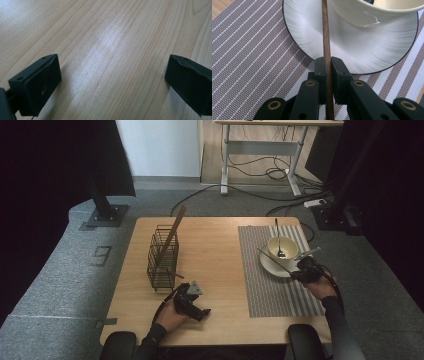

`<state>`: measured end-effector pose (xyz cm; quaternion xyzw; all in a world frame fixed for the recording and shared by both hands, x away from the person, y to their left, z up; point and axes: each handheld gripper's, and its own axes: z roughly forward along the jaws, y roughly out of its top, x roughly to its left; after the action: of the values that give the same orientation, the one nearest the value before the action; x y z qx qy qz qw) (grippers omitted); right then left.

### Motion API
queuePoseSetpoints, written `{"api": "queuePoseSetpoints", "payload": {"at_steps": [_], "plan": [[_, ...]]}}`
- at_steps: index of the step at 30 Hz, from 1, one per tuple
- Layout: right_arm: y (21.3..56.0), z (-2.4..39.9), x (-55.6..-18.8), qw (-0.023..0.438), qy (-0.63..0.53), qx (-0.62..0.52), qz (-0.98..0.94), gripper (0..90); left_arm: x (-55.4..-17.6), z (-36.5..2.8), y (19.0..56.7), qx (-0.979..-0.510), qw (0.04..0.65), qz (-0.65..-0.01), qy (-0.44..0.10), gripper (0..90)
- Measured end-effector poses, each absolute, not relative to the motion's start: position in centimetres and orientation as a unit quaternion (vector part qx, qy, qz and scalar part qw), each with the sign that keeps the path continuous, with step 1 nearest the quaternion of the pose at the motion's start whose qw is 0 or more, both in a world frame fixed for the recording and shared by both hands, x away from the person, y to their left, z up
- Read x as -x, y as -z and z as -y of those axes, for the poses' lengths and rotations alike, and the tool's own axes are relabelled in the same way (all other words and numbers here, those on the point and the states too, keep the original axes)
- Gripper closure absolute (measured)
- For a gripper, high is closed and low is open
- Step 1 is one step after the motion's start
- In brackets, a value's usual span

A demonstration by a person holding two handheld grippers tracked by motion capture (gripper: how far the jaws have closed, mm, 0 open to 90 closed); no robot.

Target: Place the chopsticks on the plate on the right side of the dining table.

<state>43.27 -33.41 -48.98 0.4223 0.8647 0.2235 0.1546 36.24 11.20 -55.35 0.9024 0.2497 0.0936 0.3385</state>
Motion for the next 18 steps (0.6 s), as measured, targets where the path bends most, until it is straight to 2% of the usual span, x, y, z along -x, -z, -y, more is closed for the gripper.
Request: {"api": "queuePoseSetpoints", "payload": {"at_steps": [18], "plan": [[49.69, 34.19, -44.21, 0.166, -0.217, -0.435, -0.858, 77.3, -36.24, -11.20, 55.35, -0.902, 0.338, -0.250, -0.094, 0.2]]}}
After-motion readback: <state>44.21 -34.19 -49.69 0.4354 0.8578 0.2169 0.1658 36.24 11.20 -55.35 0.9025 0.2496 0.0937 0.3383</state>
